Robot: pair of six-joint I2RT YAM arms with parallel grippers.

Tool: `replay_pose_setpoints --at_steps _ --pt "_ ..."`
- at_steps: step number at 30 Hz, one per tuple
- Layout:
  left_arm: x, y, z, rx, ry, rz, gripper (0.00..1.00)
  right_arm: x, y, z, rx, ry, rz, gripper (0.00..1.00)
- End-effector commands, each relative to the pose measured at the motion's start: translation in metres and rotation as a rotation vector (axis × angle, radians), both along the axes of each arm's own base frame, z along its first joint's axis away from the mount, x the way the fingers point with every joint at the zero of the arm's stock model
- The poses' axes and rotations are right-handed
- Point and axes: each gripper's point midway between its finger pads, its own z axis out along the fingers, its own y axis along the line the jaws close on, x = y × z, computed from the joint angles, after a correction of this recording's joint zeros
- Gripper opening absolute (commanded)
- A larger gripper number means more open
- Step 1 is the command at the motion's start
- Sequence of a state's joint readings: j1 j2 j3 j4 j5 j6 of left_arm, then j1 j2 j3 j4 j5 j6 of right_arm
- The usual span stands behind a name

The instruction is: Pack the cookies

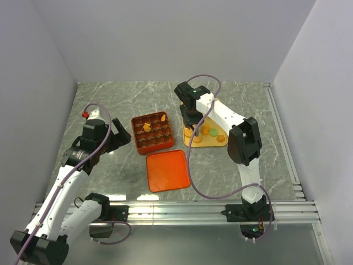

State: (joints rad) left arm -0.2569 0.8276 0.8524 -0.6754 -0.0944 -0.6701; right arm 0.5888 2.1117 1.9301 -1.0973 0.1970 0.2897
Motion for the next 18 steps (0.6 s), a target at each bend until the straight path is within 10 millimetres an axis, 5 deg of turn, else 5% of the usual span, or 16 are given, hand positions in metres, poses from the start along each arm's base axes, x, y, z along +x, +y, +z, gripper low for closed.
replay_pose_setpoints --at_steps 1,12,18 --pt "0.002 -0.001 0.006 -0.004 -0.020 0.000 0.99 0.011 0.000 0.013 0.018 -0.036 -0.004 0.51" --pt "0.003 -0.001 0.005 -0.002 -0.016 -0.001 0.99 -0.007 -0.005 0.013 0.032 -0.001 -0.014 0.33" --pt "0.002 -0.001 0.004 -0.003 -0.014 -0.002 0.99 -0.009 -0.009 0.037 0.050 -0.042 -0.030 0.27"
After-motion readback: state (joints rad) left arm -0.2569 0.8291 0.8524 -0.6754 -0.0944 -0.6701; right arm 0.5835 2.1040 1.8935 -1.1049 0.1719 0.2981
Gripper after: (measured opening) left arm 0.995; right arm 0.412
